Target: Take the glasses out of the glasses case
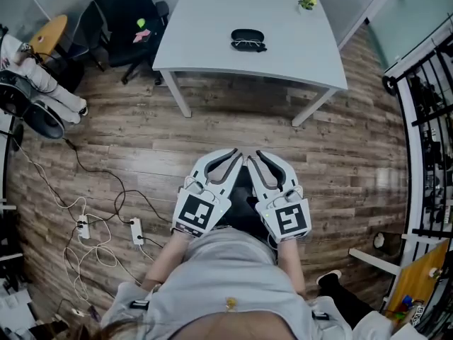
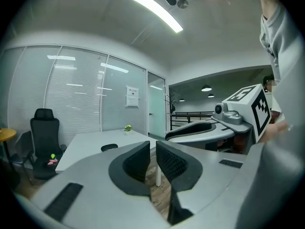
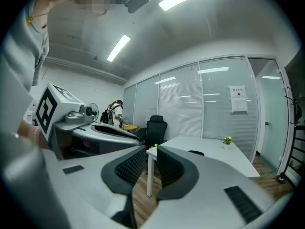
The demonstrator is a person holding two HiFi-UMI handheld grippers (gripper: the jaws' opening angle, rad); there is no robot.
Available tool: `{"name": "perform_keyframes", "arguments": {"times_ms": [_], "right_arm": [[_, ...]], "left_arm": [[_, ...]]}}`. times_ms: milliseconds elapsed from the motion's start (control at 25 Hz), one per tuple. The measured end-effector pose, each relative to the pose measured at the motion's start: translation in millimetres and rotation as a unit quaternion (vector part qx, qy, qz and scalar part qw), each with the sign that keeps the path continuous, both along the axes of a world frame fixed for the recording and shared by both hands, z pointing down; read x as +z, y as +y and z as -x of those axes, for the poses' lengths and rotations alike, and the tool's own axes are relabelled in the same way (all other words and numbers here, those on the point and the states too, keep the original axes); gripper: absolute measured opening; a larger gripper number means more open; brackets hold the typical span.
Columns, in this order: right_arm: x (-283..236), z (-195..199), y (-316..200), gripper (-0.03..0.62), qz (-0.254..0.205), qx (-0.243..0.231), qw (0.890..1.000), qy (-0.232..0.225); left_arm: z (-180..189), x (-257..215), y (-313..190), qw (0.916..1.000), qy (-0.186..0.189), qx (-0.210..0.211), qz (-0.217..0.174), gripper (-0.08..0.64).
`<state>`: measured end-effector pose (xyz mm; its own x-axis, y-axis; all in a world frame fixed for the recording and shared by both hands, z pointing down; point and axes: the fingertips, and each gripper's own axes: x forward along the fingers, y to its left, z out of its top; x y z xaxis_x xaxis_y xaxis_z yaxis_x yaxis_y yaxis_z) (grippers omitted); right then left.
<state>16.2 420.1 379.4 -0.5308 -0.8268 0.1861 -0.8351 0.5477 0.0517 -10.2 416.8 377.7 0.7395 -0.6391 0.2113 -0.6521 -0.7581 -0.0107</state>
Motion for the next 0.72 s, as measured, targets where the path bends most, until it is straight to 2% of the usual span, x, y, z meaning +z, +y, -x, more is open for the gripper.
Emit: {"name": "perform_keyframes", "arguments": {"times_ms": [280,440,720], "right_arm": [[3.2,-4.8,-62.7,0.077,-0.001,-0.020,1.000,-0.008],[-6.0,-12.7,-104.9,0.075,-0.006,-0.025,1.000,-0.010],[-9.5,-28.2,-168.4,0.063,0.002,-0.044,0.999,-0.010]], "left_arm": [[-8.0,-0.3,-61.3,0.9999,0.005,-0.010,-0.001,0.041],[-16.7,-6.7,-103.2,0.9998,-0.005,-0.015,-0.009,0.041],[-32.3,-12.2,-164.8,0.9994,-0.006,-0.034,-0.001,0.041]]}}
